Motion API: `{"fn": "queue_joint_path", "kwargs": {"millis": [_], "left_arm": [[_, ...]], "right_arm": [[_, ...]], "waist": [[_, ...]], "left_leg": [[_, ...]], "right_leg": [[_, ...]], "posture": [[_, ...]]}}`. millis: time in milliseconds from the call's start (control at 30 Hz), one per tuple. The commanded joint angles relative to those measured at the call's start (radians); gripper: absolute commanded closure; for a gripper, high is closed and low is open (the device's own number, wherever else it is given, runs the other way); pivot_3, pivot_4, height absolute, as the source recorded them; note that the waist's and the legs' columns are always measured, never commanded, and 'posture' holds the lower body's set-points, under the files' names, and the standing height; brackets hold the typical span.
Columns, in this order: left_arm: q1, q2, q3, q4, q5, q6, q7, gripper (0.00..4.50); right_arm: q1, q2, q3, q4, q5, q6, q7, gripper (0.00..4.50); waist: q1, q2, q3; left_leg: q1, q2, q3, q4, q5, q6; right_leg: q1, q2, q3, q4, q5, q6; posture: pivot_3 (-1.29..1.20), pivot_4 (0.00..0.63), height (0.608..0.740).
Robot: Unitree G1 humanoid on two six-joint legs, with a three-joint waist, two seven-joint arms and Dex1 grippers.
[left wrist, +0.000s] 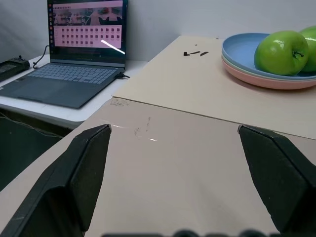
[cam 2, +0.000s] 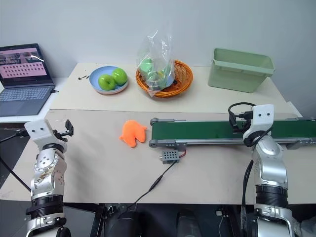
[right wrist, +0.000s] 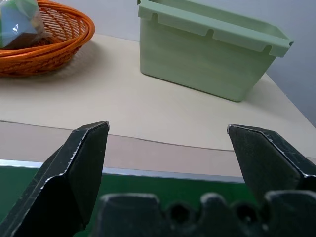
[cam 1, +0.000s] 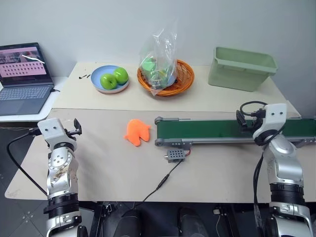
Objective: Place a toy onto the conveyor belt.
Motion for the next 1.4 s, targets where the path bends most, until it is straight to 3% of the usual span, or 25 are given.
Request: {"fn": "queue_joint_path", "kwargs": {"millis": [33, 167, 300, 500, 567, 667, 800, 867, 1033, 1400], "left_arm": [[-0.013, 0.017, -0.015, -0.036, 0.014, -0.006, -0.008, 0.11], [-0.015, 0.016, -0.032, -0.021, 0.027, 0.004, -0.006, 0.11], [-0.013, 0.01, -0.046, -0.02, 0.031, -0.001, -0.011, 0.11], [-0.009, 0.008, -0.069, -0.023, 0.033, -0.002, -0.018, 0.11], [-0.007, 0.008, -0.073, -0.025, 0.031, 0.004, -0.022, 0.11], [-0.014, -0.017, -0.065, -0.023, -0.033, 0.053, -0.053, 0.11], [-0.098, -0.148, 0.084, -0.03, -0.484, 0.388, -0.126, 0.11], [-0.136, -0.172, 0.115, 0.004, -0.604, 0.5, -0.157, 0.11], [-0.196, -0.176, 0.121, 0.14, -0.674, 0.599, -0.186, 0.11], [-0.334, -0.145, -0.009, 0.511, -0.521, 0.525, -0.352, 0.11]], "right_arm": [[-0.023, -0.013, -0.008, -0.026, -0.004, -0.004, 0.003, 0.0], [-0.045, -0.024, 0.05, -0.056, -0.019, 0.037, 0.041, 0.0], [-0.06, -0.027, 0.205, -0.299, 0.112, 0.131, 0.294, 0.0], [0.058, -0.153, 0.318, -0.595, 0.303, 0.21, 0.644, 0.0], [0.086, -0.171, 0.32, -0.624, 0.343, 0.217, 0.689, 0.0], [0.092, -0.168, 0.332, -0.595, 0.316, 0.202, 0.691, 0.0], [0.093, -0.156, 0.33, -0.569, 0.295, 0.186, 0.684, 0.0], [0.099, -0.15, 0.329, -0.559, 0.287, 0.177, 0.684, 0.0], [0.12, -0.145, 0.319, -0.558, 0.276, 0.169, 0.672, 0.0], [0.183, -0.151, 0.265, -0.623, 0.284, 0.175, 0.621, 0.0]], "waist": [[0.0, 0.0, 0.0], [-0.001, 0.0, 0.0], [-0.01, 0.0, 0.0], [0.015, -0.001, 0.0], [0.024, -0.002, 0.0], [0.024, -0.002, 0.0], [0.024, -0.002, 0.0], [0.023, -0.003, 0.0], [0.016, -0.003, 0.0], [0.022, -0.003, 0.0]], "left_leg": [[0.0, 0.0, 0.0, 0.0, 0.0, 0.0], [0.0, 0.0, 0.0, 0.0, 0.0, 0.0], [0.0, 0.0, 0.0, 0.0, 0.0, 0.0], [-0.001, 0.001, -0.003, 0.0, 0.0, 0.0], [-0.001, 0.001, -0.004, 0.0, 0.0, 0.001], [-0.001, 0.0, -0.004, 0.002, 0.0, 0.0], [0.001, 0.001, -0.004, 0.002, 0.0, 0.0], [0.0, 0.001, -0.005, 0.003, 0.0, 0.0], [0.0, 0.0, -0.005, 0.003, 0.0, 0.0], [0.002, 0.0, -0.005, 0.003, 0.0, 0.0]], "right_leg": [[0.0, 0.0, 0.0, 0.0, 0.0, 0.0], [0.0, 0.0, 0.0, 0.0, 0.0, 0.0], [-0.001, 0.001, 0.0, 0.0, 0.0, 0.0], [0.001, 0.001, -0.002, 0.0, 0.0, 0.0], [0.003, 0.001, -0.004, -0.001, 0.0, 0.0], [0.002, 0.001, -0.003, -0.001, 0.0, 0.0], [0.003, 0.001, -0.003, 0.001, 0.0, 0.0], [0.002, 0.001, -0.003, 0.001, 0.0, 0.0], [0.002, 0.001, -0.003, 0.0, 0.0, 0.0], [0.004, 0.001, -0.003, 0.0, 0.0, 0.0]], "posture": [[0.0, 0.15, 0.715], [0.0, 0.15, 0.715], [0.0, 0.15, 0.715], [0.0, 0.15, 0.715], [0.0, 0.15, 0.715], [0.0, 0.15, 0.715], [0.0, 0.15, 0.715], [0.0, 0.15, 0.715], [0.0, 0.15, 0.715], [0.0, 0.15, 0.715]]}}
